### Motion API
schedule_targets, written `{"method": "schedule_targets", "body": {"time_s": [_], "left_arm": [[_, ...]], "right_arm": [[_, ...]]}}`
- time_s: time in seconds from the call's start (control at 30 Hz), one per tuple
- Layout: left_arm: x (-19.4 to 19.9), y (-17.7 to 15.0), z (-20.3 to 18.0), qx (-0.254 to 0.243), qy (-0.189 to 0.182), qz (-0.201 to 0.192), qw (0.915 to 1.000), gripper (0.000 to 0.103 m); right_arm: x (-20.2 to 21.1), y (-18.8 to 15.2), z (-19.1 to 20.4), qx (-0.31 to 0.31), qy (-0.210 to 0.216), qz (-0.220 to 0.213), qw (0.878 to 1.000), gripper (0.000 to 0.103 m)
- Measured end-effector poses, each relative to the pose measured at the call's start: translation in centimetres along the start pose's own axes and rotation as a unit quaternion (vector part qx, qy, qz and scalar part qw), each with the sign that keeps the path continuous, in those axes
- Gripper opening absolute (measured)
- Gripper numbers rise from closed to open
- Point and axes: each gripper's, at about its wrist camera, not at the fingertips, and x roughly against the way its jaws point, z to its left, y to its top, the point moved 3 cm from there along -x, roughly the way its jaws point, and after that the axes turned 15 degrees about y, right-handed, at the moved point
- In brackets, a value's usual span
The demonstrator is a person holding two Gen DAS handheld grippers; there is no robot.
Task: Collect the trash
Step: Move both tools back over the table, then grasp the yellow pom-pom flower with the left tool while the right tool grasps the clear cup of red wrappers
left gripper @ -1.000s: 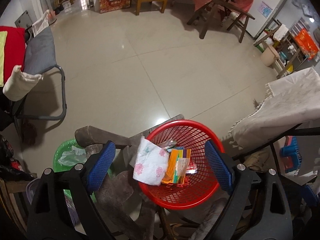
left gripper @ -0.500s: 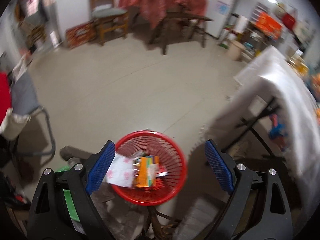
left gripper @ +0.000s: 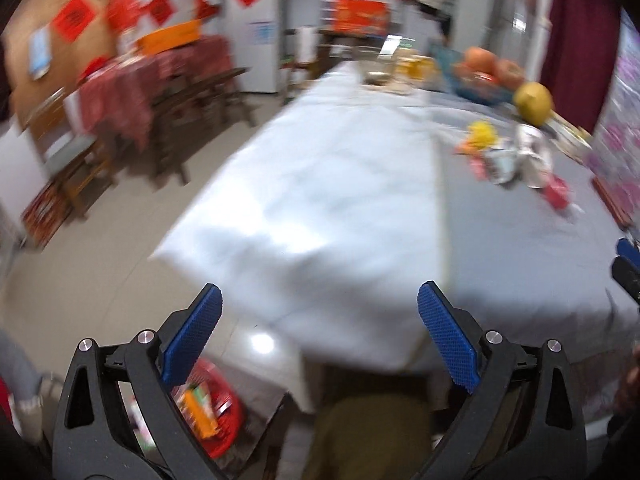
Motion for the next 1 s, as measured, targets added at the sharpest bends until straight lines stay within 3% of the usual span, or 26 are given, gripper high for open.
{"method": "schedule_targets", "body": {"time_s": [0.17, 0.3, 0.57, 0.6, 0.73, 0.83, 1.0], "left_arm": [[-2.2, 5.9, -8.5, -0.064, -0.042, -0.012, 0.997, 0.095], [-4.7, 10.6, -14.7, -0.101, -0.054, -0.017, 0.9933, 0.095], [-9.5, 14.4, -20.2, -0.132, -0.069, -0.012, 0.9887, 0.093], [-9.9, 14.6, -20.3, -0.122, -0.085, -0.012, 0.9888, 0.089], [-9.9, 14.8, -19.6, -0.102, -0.143, 0.001, 0.9844, 0.042], [-10.0, 14.1, -19.4, -0.108, -0.149, 0.012, 0.9828, 0.039], [-11.0, 13.6, -17.8, -0.101, -0.117, 0.02, 0.9879, 0.039]], "right_arm": [[0.2, -0.4, -4.2, -0.03, -0.022, -0.011, 0.999, 0.091], [0.2, 0.0, -6.9, -0.042, -0.034, -0.02, 0.998, 0.091], [0.8, 0.8, -10.6, -0.069, -0.033, -0.041, 0.996, 0.091], [0.7, 0.7, -10.8, -0.073, -0.029, -0.041, 0.996, 0.091], [0.4, 0.5, -11.2, -0.076, -0.026, -0.039, 0.996, 0.091], [0.3, 0.5, -10.8, -0.072, -0.028, -0.038, 0.996, 0.091], [0.2, 0.9, -10.1, -0.065, -0.027, -0.04, 0.997, 0.091]]}}
